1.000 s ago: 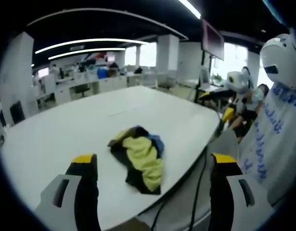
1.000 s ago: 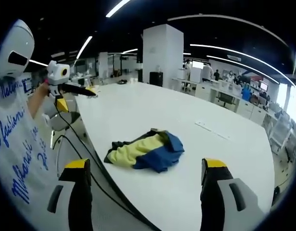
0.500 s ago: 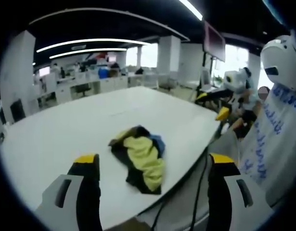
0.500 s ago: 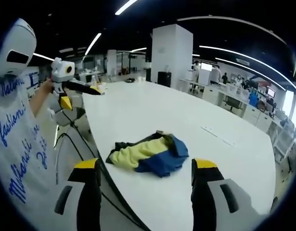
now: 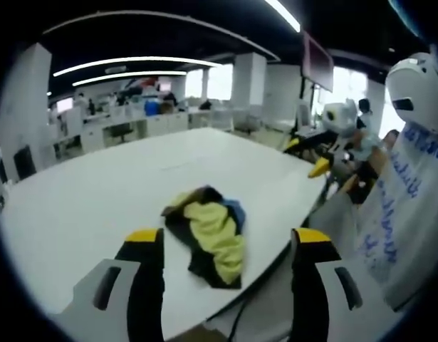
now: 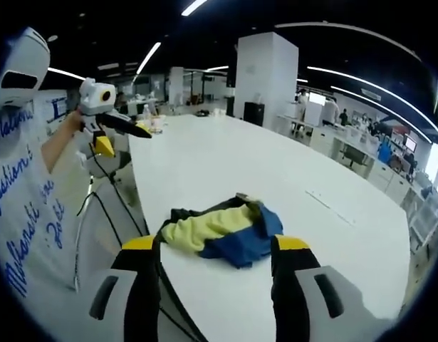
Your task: Fold the garment on the visible template until the final outline fits inside the template.
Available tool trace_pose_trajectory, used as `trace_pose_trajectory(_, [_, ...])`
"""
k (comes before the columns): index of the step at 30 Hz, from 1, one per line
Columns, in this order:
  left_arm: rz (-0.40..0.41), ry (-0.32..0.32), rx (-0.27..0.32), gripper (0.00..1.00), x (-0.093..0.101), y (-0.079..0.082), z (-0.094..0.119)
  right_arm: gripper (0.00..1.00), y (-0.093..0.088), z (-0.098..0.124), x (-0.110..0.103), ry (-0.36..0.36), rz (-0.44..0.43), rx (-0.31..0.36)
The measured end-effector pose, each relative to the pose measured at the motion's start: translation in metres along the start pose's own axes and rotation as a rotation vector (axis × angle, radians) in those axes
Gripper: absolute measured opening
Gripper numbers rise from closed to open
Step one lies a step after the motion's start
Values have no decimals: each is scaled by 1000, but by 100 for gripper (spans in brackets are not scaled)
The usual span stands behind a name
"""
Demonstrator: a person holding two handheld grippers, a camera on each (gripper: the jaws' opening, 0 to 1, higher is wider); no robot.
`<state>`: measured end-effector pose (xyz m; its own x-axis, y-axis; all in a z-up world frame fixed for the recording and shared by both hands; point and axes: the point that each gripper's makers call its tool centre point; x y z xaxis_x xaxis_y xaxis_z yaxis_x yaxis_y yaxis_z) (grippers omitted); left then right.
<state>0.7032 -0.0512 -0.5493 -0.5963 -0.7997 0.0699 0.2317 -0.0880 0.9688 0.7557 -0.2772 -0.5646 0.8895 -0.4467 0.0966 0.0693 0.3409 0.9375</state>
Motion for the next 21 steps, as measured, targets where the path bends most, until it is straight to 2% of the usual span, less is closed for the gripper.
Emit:
trace_pose_trajectory(8, [-10, -11, -25, 61, -6, -5, -8, 58, 4, -19, 11, 17, 19, 8])
trace_pose_trajectory(16, [6, -20, -13, 53, -7, -8, -15, 50, 7, -36, 16, 39, 19, 31])
trace_pose_trajectory(21, [15, -22, -16, 50, -10, -12, -20, 47, 6, -47, 22, 56, 34, 23])
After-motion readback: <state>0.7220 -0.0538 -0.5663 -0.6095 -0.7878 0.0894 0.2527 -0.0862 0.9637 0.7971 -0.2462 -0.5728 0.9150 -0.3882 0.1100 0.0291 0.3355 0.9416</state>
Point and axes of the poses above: the point that each gripper's makers call its tool centre point, and the gripper's own axes: z roughly backward along the fingers, x roughly to its right, y roughly out of its top, and after that the axes turned 10 degrees about x, right-handed
